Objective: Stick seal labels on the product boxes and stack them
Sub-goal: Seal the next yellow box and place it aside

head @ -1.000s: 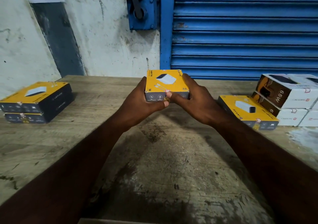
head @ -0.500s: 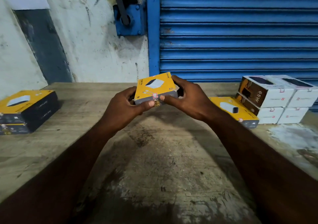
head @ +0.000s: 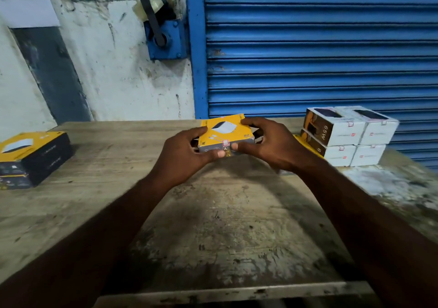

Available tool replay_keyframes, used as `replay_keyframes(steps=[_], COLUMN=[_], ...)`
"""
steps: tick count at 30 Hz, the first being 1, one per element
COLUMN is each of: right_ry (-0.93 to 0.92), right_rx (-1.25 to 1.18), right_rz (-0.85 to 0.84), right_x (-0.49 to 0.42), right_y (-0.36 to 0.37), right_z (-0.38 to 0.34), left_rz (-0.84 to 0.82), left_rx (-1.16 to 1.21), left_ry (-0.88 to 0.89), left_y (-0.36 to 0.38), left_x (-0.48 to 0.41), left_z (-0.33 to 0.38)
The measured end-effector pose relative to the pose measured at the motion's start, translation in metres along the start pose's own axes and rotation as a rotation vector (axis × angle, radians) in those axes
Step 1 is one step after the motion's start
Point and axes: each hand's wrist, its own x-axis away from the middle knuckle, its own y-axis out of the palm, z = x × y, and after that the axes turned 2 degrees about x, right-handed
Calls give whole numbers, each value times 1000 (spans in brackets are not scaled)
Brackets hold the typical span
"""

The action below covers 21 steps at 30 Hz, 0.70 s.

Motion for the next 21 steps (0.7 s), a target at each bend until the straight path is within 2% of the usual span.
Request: replay_keyframes(steps=[6,11,21], right_ry=[67,111,175], right_rx=[95,151,335], right_rz=[-144,-179,-192], right_x=[16,24,39], right_y=[-35,-62,-83], right_z=[16,33,52], left_rz=[0,-27,-59], left_rx=[-4,20,43], left_ry=[-4,0,-105], left_y=[32,61,114], left_x=[7,11,5], left_z=[23,46,64])
